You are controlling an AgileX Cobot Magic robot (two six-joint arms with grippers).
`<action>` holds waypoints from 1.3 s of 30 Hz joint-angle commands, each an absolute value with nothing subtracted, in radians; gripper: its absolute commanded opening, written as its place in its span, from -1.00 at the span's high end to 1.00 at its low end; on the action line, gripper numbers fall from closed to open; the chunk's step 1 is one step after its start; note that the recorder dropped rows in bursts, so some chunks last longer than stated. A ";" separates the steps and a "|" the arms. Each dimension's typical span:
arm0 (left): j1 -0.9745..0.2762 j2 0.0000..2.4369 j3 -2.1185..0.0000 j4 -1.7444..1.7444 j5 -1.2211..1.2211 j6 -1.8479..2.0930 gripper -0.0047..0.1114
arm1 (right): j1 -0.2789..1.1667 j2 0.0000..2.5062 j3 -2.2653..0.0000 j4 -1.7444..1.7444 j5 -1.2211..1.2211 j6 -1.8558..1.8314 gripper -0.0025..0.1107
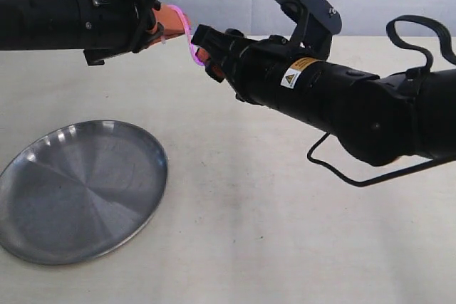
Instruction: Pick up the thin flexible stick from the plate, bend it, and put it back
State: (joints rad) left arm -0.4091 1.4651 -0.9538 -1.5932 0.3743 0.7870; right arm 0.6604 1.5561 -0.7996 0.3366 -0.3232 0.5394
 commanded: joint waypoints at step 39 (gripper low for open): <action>-0.169 1.500 -0.876 -0.351 0.860 0.159 0.92 | 0.406 1.299 -0.774 0.207 0.080 0.495 0.05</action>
